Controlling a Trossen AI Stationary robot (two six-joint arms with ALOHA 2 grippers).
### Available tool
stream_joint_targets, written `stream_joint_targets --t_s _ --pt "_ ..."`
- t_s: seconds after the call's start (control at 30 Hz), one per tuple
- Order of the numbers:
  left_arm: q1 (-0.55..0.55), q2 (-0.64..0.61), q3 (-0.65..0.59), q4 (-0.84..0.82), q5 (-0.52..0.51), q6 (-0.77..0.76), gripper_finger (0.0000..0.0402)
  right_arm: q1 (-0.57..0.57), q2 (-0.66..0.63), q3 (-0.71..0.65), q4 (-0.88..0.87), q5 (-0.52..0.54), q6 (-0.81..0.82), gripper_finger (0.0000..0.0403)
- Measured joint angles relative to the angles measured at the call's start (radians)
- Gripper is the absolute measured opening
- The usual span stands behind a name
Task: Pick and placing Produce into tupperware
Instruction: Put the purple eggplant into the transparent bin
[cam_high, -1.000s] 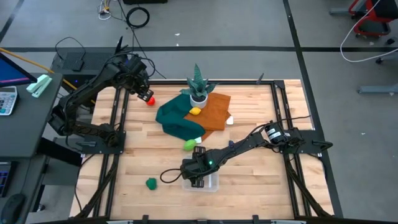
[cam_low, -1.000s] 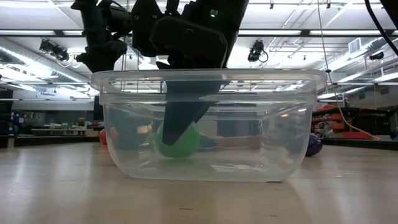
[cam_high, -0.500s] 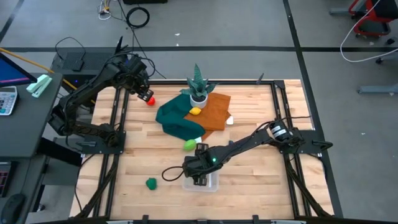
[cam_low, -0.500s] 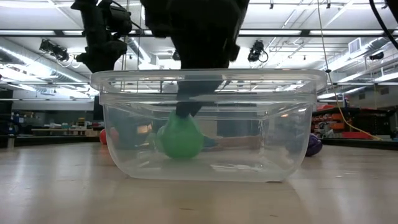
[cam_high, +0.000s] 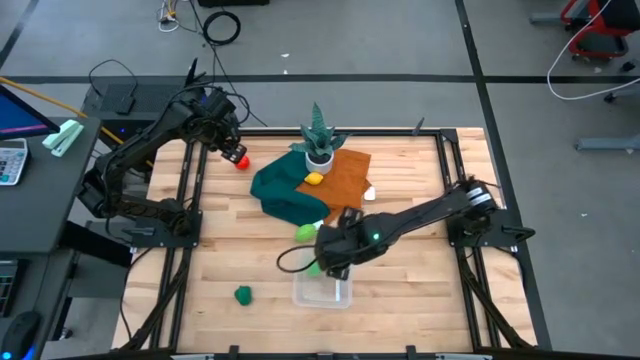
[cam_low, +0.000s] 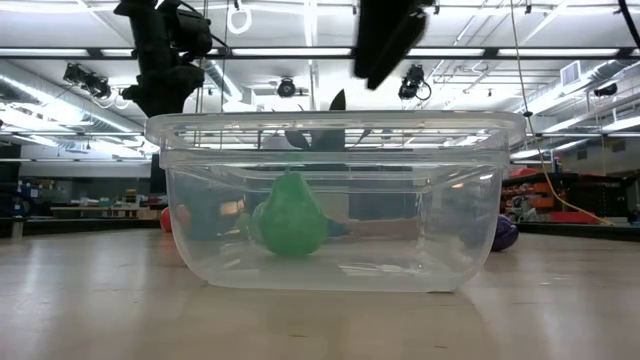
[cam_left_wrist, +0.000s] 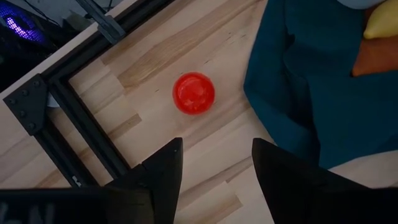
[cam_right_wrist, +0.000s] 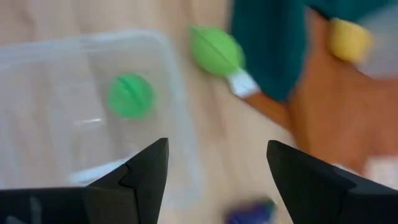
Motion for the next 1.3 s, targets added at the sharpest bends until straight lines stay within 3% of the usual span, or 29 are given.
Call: stream_joint_targets --t_s 0.3,0.53,0.83,1.13,1.3 --pt "0.000 0.000 0.000 0.000 0.026 0.029 0.0201 -0.017 -0.046 -0.026 -0.202 0.088 0.331 0.0236" --pt "0.000 0.000 0.000 0.000 0.026 0.058 0.0202 -0.047 -0.103 -0.253 -0.195 0.044 0.687 0.0236" --pt "0.000 0.000 0.000 0.000 0.027 0.079 0.0200 -0.060 -0.266 -0.607 0.112 -0.014 1.089 0.0237" --pt "0.000 0.000 0.000 0.000 0.027 0.102 0.0200 -0.084 -0.334 -0.749 0.163 -0.118 1.191 0.0288" --pt "0.000 0.000 0.000 0.000 0.027 0.102 0.0199 -0.110 -0.333 -0.787 0.298 -0.140 1.193 0.0323"
